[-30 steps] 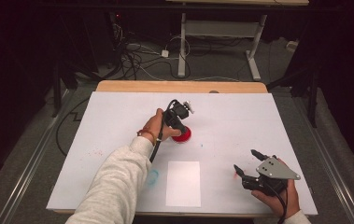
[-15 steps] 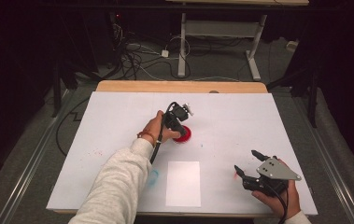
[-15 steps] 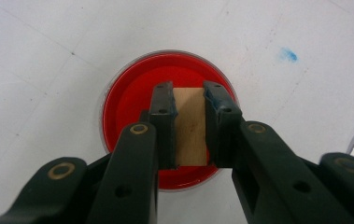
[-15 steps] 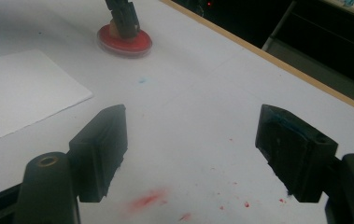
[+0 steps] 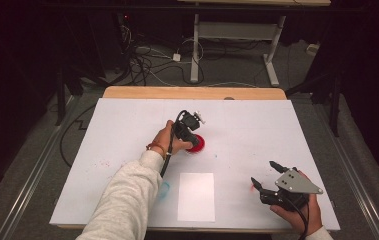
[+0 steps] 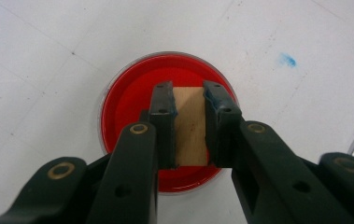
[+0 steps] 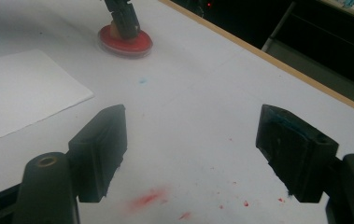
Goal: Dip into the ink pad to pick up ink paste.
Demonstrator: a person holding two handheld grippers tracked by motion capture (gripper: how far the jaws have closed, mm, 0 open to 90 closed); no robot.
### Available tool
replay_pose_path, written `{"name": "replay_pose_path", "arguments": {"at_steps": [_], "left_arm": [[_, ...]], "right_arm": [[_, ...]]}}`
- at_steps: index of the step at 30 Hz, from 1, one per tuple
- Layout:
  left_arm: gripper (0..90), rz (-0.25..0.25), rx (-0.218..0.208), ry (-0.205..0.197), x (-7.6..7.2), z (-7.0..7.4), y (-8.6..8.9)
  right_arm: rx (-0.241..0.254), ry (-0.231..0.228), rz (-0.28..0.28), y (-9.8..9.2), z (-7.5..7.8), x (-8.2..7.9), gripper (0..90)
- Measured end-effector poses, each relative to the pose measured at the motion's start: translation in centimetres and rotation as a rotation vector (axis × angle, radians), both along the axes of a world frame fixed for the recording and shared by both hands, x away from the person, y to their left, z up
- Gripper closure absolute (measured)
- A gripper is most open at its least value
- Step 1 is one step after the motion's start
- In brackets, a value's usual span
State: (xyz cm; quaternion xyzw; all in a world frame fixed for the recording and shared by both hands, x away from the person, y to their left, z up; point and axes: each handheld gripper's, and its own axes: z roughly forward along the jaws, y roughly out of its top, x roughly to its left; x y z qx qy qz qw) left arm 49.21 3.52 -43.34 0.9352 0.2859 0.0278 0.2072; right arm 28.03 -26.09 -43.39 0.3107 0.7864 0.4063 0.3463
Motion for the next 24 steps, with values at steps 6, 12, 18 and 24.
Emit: {"name": "replay_pose_path", "arguments": {"at_steps": [6,12,18,24], "left_arm": [[74.1,0.007,-0.01,-0.01,-0.1,-0.1,0.1],[74.1,0.01,-0.014,-0.005,-0.1,-0.1,0.1],[74.0,0.0,0.028,-0.021,-0.3,0.3,-0.3],[73.9,-0.013,0.073,-0.058,-0.8,1.5,-0.5]], "right_arm": [[-0.005,0.002,0.006,0.2,0.0,0.0,25.5],[-0.005,0.004,0.006,0.2,0.0,0.0,25.6],[-0.003,0.002,0.007,0.1,0.0,0.0,25.6],[-0.003,0.004,0.007,0.1,0.0,0.0,25.6]]}}
